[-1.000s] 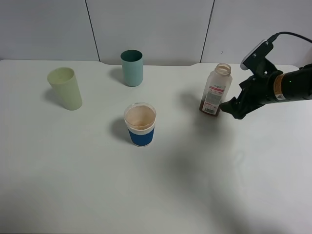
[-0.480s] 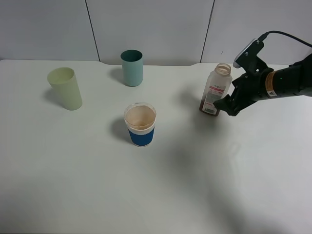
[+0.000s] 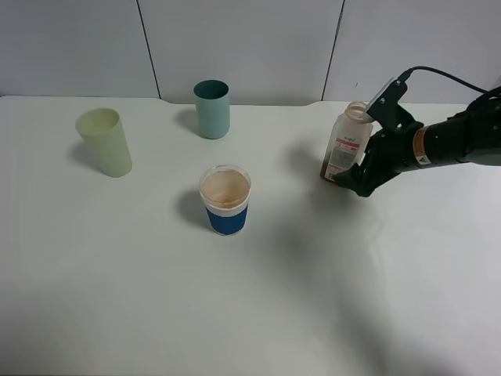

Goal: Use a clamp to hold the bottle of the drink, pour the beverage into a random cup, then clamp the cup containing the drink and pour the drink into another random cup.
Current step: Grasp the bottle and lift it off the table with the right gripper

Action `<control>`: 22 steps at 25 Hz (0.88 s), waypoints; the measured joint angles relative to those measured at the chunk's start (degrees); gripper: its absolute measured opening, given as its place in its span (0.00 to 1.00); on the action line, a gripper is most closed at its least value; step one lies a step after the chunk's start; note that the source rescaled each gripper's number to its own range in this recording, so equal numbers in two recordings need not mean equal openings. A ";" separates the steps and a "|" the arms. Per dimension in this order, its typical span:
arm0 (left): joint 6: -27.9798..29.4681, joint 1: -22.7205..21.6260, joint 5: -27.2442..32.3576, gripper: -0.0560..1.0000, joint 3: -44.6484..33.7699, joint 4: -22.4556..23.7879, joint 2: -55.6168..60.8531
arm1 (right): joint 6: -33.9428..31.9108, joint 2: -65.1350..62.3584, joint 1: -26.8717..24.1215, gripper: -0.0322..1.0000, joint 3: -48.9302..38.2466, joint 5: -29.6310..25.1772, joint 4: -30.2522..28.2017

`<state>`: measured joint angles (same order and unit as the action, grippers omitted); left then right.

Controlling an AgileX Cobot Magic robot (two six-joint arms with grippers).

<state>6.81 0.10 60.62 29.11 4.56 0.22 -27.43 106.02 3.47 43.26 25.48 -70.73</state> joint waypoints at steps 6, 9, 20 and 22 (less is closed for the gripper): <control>0.00 0.00 0.00 0.95 0.00 0.05 0.00 | 7.49 2.13 0.00 0.82 0.00 4.85 8.26; 0.00 0.00 0.00 0.95 0.00 0.05 0.00 | 9.27 2.83 0.00 0.82 0.00 6.89 12.87; 0.00 0.00 0.00 0.95 0.00 0.05 0.00 | 13.28 9.54 0.00 0.82 0.12 16.59 18.00; 0.00 0.00 0.00 0.95 0.00 0.05 0.00 | 14.66 10.25 0.00 0.82 0.12 17.86 18.15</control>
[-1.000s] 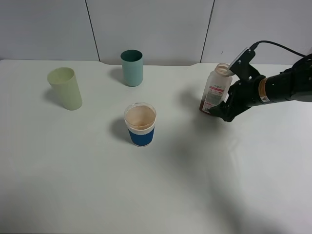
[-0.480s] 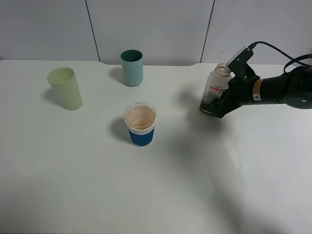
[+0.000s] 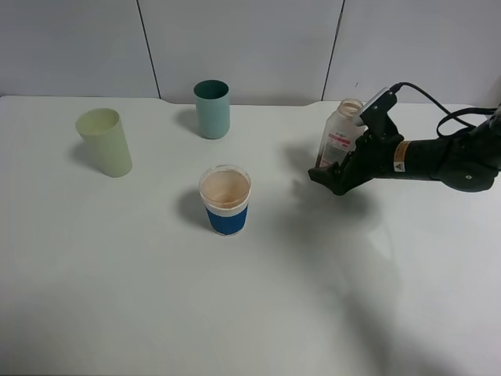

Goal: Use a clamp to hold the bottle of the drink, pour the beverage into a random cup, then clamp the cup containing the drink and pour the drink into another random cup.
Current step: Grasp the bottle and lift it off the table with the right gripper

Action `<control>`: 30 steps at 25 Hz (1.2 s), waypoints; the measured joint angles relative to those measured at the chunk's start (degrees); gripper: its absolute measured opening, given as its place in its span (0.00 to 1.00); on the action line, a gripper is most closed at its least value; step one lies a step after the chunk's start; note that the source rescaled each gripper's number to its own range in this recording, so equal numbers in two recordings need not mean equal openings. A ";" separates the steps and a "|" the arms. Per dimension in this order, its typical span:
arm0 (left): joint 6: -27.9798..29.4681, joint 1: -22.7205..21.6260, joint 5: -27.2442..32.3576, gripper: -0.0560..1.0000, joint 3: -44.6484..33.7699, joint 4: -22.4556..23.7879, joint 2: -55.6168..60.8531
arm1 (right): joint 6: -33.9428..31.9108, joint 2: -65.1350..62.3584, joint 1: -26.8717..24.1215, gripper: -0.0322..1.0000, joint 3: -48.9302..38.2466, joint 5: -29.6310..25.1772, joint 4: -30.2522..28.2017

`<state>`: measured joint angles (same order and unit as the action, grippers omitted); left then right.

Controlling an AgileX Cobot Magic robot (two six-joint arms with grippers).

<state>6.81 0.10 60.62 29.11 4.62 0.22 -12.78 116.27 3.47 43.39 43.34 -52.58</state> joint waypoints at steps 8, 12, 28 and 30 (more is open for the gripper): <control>0.00 0.00 0.00 0.95 0.00 0.00 0.00 | 4.50 2.97 0.00 0.82 0.01 1.94 0.10; 0.00 0.00 0.00 0.95 0.00 0.00 0.00 | 8.11 4.43 0.00 0.82 0.06 4.79 2.25; 0.00 0.00 0.00 0.95 0.00 0.00 0.00 | 9.90 4.44 0.00 0.48 0.06 11.90 12.21; 0.00 0.00 0.00 0.95 0.00 0.00 0.00 | 9.90 4.44 0.00 0.43 0.06 12.01 12.33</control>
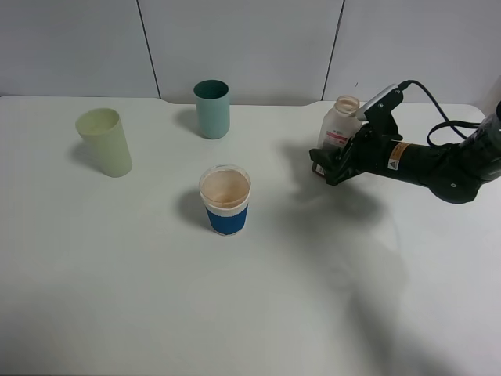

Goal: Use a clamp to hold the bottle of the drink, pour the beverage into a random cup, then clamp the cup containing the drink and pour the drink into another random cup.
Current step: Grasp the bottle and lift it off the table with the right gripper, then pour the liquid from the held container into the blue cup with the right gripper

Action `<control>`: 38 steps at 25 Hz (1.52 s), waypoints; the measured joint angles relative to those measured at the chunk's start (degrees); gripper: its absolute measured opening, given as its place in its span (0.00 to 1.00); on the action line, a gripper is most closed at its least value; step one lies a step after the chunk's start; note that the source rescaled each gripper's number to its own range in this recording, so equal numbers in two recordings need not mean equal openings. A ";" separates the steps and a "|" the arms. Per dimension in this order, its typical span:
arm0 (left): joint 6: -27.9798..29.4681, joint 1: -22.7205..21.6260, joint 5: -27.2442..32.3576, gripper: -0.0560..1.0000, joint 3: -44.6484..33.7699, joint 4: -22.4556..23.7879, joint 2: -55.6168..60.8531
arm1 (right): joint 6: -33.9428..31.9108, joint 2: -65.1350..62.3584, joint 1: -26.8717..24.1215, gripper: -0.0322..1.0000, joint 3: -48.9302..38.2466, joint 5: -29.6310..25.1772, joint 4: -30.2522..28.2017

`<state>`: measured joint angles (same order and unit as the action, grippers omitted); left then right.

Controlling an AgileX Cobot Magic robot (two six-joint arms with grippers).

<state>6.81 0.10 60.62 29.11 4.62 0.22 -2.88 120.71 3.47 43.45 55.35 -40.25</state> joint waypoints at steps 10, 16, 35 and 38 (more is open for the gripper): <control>0.00 0.00 0.00 0.95 0.00 0.00 0.00 | 0.00 0.00 1.93 0.04 0.00 -0.12 1.33; 0.00 0.00 0.00 0.95 0.00 0.00 0.00 | -0.43 0.00 2.26 0.04 0.00 -0.18 2.38; 0.00 0.00 0.00 0.95 0.00 -0.05 0.00 | -2.39 -2.84 4.88 0.04 -0.25 -1.32 4.57; 0.00 0.00 0.00 0.95 0.00 -0.05 0.00 | -2.44 -6.64 4.88 0.04 -0.31 -1.27 5.35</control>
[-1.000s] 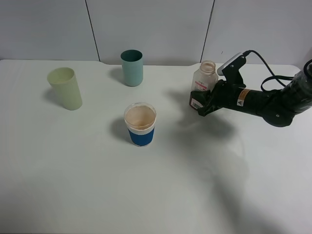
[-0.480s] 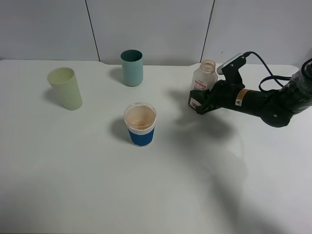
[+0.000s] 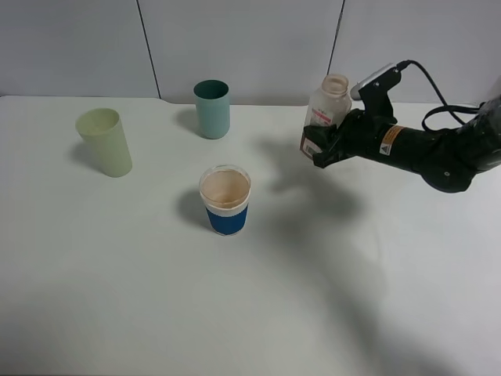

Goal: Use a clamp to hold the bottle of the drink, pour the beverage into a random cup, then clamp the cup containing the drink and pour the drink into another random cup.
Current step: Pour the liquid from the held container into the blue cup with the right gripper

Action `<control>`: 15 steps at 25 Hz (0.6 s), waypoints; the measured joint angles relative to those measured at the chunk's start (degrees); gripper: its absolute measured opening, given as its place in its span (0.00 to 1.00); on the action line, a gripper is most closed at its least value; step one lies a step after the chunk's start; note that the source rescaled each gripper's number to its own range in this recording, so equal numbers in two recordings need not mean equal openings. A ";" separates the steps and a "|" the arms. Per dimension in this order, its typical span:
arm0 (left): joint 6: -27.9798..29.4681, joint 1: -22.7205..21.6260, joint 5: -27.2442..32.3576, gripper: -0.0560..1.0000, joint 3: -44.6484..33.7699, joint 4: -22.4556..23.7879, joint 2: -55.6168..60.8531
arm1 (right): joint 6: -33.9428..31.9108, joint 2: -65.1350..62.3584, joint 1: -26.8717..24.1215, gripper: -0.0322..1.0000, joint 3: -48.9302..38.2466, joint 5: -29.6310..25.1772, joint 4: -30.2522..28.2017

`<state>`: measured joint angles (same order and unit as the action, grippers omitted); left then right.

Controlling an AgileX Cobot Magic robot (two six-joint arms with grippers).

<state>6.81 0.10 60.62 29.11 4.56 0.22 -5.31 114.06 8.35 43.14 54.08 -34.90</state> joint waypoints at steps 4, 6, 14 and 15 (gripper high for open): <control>0.00 0.00 0.00 0.95 0.00 0.00 0.00 | 0.00 -2.92 0.00 0.04 0.00 0.00 0.11; 0.00 0.00 0.00 0.95 0.00 0.00 0.00 | 0.00 -4.09 0.36 0.04 0.00 -0.28 0.24; 0.00 0.00 0.00 0.95 0.00 0.00 0.00 | 0.00 -6.81 3.70 0.04 -0.06 -7.74 2.08; 0.00 0.00 0.00 0.95 0.00 0.00 0.00 | 0.00 -6.81 4.07 0.04 -0.06 -8.41 2.46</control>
<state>6.81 0.10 60.62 29.11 4.56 0.22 -5.31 107.26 12.43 43.08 45.67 -32.44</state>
